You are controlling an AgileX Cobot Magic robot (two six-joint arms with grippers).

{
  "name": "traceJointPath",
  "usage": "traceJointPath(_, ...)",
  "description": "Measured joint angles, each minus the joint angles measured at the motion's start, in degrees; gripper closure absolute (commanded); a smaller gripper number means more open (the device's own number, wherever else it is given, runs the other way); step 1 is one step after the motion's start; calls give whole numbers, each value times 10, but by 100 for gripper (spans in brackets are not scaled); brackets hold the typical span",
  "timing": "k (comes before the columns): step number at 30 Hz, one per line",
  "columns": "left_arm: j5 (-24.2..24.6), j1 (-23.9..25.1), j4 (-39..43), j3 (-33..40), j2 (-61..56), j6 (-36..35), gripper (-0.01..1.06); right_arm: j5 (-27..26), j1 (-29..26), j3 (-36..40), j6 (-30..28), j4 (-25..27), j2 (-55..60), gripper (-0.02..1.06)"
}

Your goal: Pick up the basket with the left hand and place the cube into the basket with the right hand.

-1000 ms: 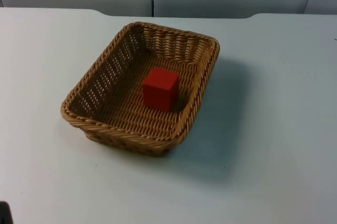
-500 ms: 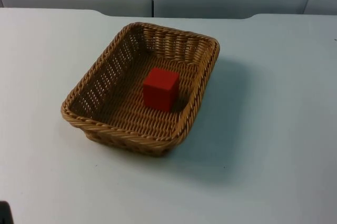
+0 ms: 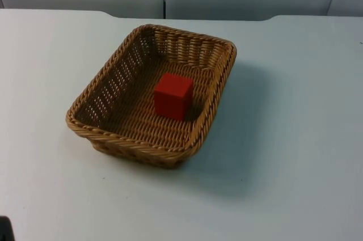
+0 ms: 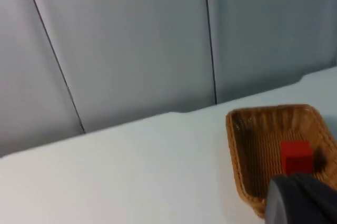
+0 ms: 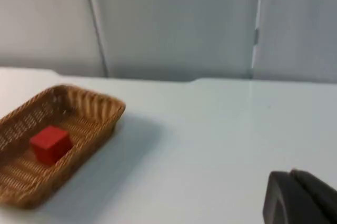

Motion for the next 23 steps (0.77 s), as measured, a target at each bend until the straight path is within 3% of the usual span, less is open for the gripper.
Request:
traceJointPath(6, 30, 0, 6, 57, 0, -30, 105, 45, 0, 9, -44, 71, 0, 104)
traceJointPath(12, 34, 0, 6, 126, 1, -42, 105, 81, 0, 12, -51, 72, 0, 104)
traceJointPath(23, 14, 0, 6, 155, 1, -44, 105, 50, 0, 66, -54, 86, 0, 104)
